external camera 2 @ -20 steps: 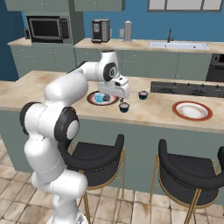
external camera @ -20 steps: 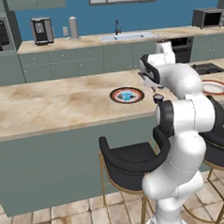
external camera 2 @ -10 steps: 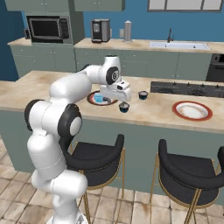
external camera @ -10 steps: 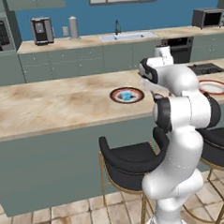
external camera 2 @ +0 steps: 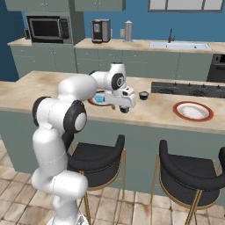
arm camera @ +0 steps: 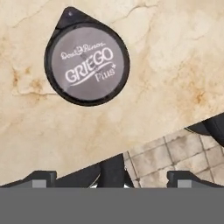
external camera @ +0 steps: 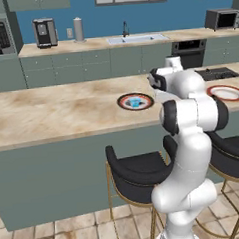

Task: Place two yogurt containers on each plate.

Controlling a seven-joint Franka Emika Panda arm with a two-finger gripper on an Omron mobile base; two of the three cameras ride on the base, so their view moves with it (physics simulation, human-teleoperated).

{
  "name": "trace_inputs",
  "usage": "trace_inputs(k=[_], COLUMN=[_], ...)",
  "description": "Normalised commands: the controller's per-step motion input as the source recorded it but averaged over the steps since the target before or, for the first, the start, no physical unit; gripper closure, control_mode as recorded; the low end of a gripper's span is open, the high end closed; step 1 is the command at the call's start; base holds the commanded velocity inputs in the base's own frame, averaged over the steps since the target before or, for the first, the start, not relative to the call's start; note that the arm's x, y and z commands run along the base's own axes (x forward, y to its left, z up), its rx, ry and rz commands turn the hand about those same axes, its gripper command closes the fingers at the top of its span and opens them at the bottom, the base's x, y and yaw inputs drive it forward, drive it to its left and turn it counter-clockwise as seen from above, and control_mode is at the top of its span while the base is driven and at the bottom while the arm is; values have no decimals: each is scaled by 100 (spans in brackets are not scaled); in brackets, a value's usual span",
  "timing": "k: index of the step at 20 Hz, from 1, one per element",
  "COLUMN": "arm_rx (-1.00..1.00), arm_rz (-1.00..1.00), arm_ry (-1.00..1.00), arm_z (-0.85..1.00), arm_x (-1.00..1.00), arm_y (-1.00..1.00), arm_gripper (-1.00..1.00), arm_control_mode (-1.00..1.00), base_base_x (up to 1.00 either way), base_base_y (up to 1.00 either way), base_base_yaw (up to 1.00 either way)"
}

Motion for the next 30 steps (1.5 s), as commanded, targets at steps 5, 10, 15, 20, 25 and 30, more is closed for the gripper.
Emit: trace_inputs(k=[5, 10, 15, 20, 25, 30], arm_rx=[3, 7, 8, 4, 0, 2], arm_rz=[5, 9, 8, 5, 1, 0], arm_ry=[5, 0, -1, -2, 0, -7], arm_z=[-30, -28, -27, -11, -18, -11], arm_x=[40, 48, 51, 50, -5, -12], arm_y=[-9, 0, -19, -15, 44, 39], arm_gripper=[-100, -100, -100, -100, 100, 100], arm_control_mode=[-100, -100, -100, -100, -100, -100], base_base_x=[0, 0, 0, 0, 0, 0], base_base_y=[0, 0, 0, 0, 0, 0], base_base_yaw=[0, 0, 0, 0, 0, 0])
